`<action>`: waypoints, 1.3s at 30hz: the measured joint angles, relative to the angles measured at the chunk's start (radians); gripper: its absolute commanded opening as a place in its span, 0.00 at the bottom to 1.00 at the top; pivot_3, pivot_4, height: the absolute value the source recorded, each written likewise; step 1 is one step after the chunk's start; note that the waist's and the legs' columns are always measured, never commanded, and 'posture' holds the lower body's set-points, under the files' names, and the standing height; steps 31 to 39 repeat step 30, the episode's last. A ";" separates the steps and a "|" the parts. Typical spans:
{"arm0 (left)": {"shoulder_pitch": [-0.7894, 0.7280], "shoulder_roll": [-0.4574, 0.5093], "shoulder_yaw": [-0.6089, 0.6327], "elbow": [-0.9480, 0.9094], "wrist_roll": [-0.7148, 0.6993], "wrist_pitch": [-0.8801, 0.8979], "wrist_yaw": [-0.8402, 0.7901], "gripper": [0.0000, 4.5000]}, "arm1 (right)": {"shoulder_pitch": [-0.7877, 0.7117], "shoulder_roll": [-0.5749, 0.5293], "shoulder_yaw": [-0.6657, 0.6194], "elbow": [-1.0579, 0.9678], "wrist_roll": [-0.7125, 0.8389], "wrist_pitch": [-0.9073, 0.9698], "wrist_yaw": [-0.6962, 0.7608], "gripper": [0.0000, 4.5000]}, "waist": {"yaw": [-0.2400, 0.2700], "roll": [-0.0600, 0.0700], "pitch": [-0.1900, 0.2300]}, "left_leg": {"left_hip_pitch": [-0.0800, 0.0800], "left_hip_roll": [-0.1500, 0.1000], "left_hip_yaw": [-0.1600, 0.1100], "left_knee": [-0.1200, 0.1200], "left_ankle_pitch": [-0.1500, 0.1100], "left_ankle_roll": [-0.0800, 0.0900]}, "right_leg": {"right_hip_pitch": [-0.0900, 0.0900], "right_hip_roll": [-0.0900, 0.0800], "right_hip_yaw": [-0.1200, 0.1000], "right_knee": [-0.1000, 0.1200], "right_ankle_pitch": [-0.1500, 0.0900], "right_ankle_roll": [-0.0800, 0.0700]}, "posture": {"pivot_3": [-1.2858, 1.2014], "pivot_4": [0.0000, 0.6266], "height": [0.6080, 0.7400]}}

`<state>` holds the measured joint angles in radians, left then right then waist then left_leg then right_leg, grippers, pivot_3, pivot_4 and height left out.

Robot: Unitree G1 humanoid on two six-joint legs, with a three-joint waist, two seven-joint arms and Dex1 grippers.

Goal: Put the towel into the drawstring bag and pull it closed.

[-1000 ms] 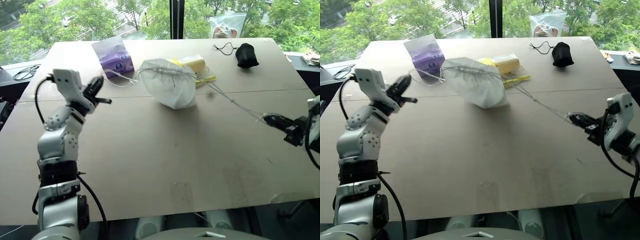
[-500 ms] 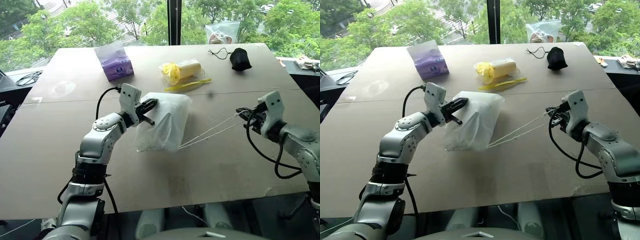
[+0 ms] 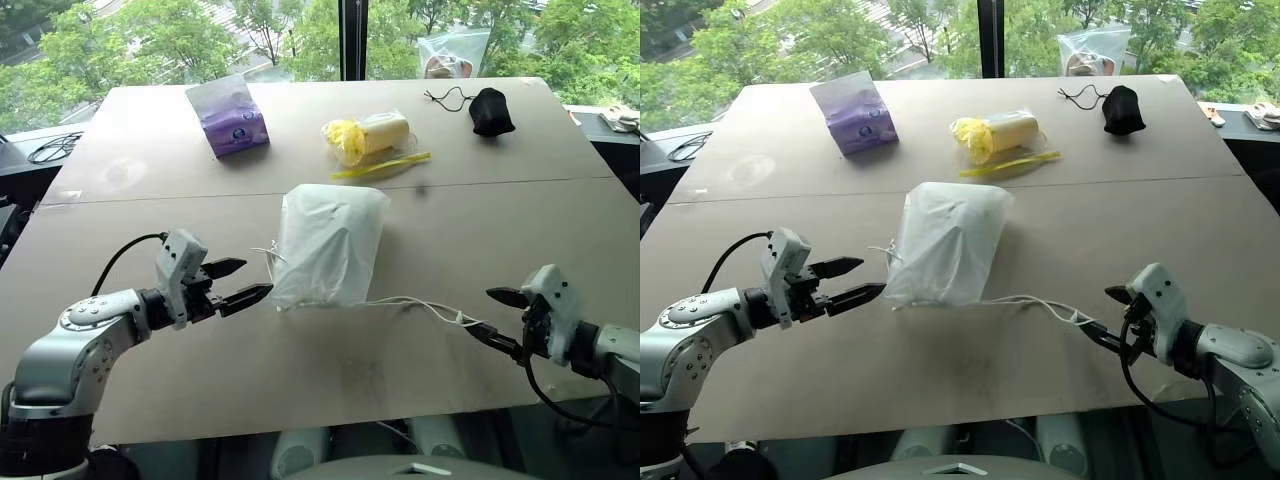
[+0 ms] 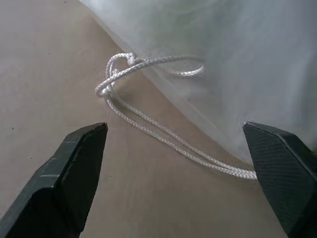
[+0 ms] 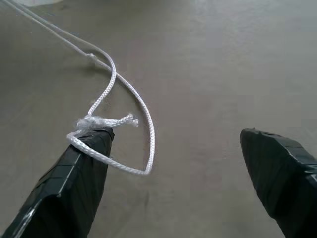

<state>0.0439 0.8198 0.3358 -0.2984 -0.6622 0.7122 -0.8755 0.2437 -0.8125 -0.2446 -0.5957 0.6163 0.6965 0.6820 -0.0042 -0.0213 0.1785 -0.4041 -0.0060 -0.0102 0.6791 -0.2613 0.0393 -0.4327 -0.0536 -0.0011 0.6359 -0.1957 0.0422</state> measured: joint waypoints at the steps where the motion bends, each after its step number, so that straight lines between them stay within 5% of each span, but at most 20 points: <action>1: 0.013 -0.001 0.018 -0.013 -0.008 0.000 0.005 0.99 | 0.006 0.000 -0.022 -0.004 0.002 0.000 0.002 1.00 | 0.001 0.000 0.000 | 0.006 0.001 0.000 0.000 0.000 -0.001 | 0.005 -0.003 0.000 0.000 0.000 0.000 | 0.52 0.24 1.00; 9: 0.080 -0.045 0.057 -0.055 0.010 -0.035 0.055 0.99 | 0.031 0.053 -0.086 -0.016 0.019 -0.057 0.023 1.00 | -0.002 0.001 0.000 | 0.010 0.007 0.003 0.000 -0.001 -0.002 | 0.009 0.001 -0.004 0.001 0.000 -0.002 | 0.52 0.24 1.00; 12: 0.039 -0.081 0.045 -0.051 0.022 -0.038 0.115 0.99 | -0.184 0.137 -0.074 0.026 0.054 0.006 -0.109 1.00 | -0.010 0.000 0.000 | 0.010 0.009 0.005 0.000 -0.001 -0.002 | 0.008 0.004 -0.002 0.000 0.001 -0.003 | 0.52 0.24 1.00; 14: -0.015 -0.089 0.029 -0.058 0.019 -0.032 0.144 0.99 | -0.171 -0.039 0.006 0.016 -0.002 0.053 -0.084 1.00 | 0.005 0.001 0.000 | 0.008 0.007 0.005 0.000 -0.001 -0.002 | 0.008 0.003 -0.004 0.000 0.001 -0.003 | 0.52 0.24 1.00; 16: -0.019 -0.089 0.038 -0.055 0.012 -0.013 0.163 0.99 | 0.018 -0.185 0.060 -0.036 -0.001 0.094 0.048 1.00 | 0.032 -0.001 -0.002 | 0.007 0.008 0.004 -0.003 -0.001 -0.002 | 0.010 0.000 -0.010 -0.001 -0.003 -0.006 | 0.52 0.24 1.00; 18: -0.026 -0.091 0.045 -0.039 -0.002 0.012 0.174 0.99 | 0.059 -0.099 0.010 -0.086 0.181 0.150 0.092 1.00 | 0.034 -0.003 -0.003 | 0.005 0.010 0.005 -0.004 -0.002 -0.003 | 0.009 0.002 -0.010 -0.002 -0.002 -0.004 | 0.52 0.24 1.00; 22: -0.027 -0.128 0.057 -0.071 -0.009 -0.051 0.161 0.99 | 0.004 -0.084 -0.148 -0.123 0.309 0.148 0.075 1.00 | 0.016 -0.002 -0.003 | 0.007 0.010 0.010 -0.004 -0.004 -0.001 | 0.010 0.001 -0.009 -0.004 -0.004 -0.005 | 0.52 0.24 1.00; 30: 0.157 -0.133 0.115 -0.105 -0.027 -0.117 0.079 0.99 | 0.124 0.067 -0.204 -0.148 0.148 -0.071 0.066 1.00 | 0.020 -0.005 -0.005 | 0.007 0.010 0.009 -0.004 -0.004 -0.001 | 0.010 0.001 -0.010 -0.004 -0.006 -0.003 | 0.52 0.24 1.00; 39: 0.157 -0.133 0.115 -0.105 -0.027 -0.117 0.079 0.99 | 0.124 0.067 -0.204 -0.148 0.148 -0.071 0.066 1.00 | 0.020 -0.005 -0.005 | 0.007 0.010 0.009 -0.004 -0.004 -0.001 | 0.010 0.001 -0.010 -0.004 -0.006 -0.003 | 0.52 0.24 1.00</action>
